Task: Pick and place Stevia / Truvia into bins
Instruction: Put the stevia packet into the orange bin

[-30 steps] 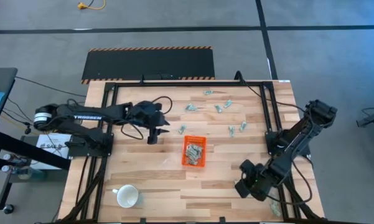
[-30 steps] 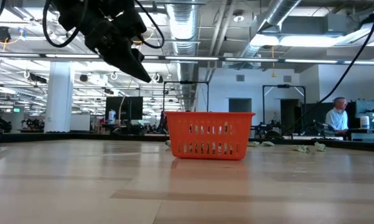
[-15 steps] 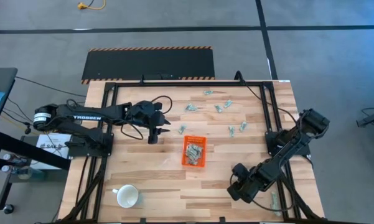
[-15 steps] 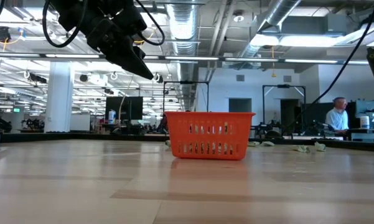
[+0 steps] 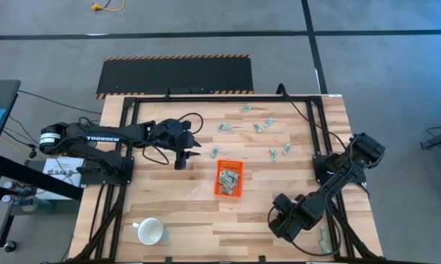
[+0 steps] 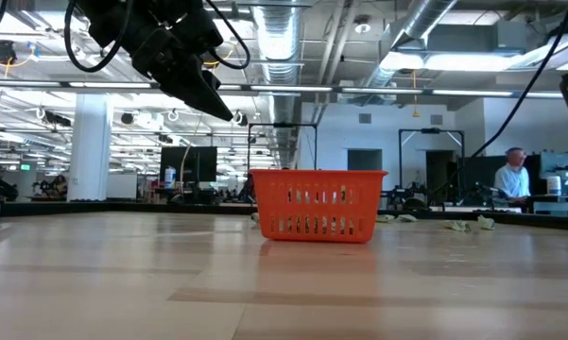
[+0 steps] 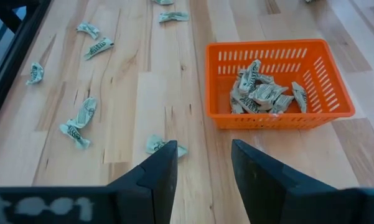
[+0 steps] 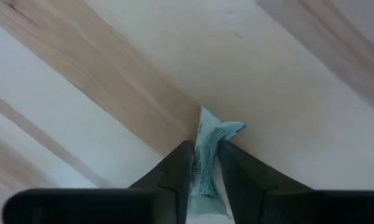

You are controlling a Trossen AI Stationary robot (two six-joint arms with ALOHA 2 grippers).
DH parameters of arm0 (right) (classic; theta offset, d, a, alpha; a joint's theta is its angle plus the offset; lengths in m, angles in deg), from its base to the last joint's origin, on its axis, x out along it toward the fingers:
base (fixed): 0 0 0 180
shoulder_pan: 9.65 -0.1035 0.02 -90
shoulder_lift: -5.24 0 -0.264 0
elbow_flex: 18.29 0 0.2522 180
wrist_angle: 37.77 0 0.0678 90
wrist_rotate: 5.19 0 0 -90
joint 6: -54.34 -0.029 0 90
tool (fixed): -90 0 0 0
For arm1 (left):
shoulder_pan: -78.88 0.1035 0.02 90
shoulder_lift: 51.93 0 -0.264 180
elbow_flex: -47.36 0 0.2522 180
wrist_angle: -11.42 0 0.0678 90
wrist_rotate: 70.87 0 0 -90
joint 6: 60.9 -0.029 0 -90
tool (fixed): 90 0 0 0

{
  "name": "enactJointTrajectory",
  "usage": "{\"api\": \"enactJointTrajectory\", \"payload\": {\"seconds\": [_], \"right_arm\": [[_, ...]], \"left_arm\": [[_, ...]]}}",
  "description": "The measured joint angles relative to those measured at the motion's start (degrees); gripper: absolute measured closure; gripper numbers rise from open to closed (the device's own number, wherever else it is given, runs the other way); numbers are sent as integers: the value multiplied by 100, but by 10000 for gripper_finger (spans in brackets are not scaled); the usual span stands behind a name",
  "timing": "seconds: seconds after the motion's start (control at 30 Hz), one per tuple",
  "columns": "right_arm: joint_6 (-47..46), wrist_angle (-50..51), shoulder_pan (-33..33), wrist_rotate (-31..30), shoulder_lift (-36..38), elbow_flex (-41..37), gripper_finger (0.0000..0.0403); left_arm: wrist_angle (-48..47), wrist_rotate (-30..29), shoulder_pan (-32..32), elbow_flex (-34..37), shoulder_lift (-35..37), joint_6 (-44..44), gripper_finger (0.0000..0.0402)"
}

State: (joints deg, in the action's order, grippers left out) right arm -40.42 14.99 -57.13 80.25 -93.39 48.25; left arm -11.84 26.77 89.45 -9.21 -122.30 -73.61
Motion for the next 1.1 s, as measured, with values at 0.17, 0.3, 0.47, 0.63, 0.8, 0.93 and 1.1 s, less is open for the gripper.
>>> {"api": "enactJointTrajectory", "payload": {"seconds": [0.17,0.3,0.47,0.63,0.8,0.93,1.1], "right_arm": [[295,194,-2,-194,-4,66,369],[450,549,3,-282,-4,275,397],[825,1531,156,-379,-4,852,391],[1833,2390,615,-1365,-1,1563,395],[3534,2037,1340,-2190,105,2035,399],[5090,1082,1962,-2125,168,2114,392],[6377,237,2596,-1348,99,2107,387]], "left_arm": [[-2,0,0,0,0,48,261],[-2,0,0,0,-1,50,261],[-2,-2,0,0,-2,46,261],[-2,-4,0,0,-2,40,261],[-2,-4,0,0,-2,5,261],[-9,-7,0,0,-3,2,261],[-44,-7,-6,0,-4,-6,261]]}}
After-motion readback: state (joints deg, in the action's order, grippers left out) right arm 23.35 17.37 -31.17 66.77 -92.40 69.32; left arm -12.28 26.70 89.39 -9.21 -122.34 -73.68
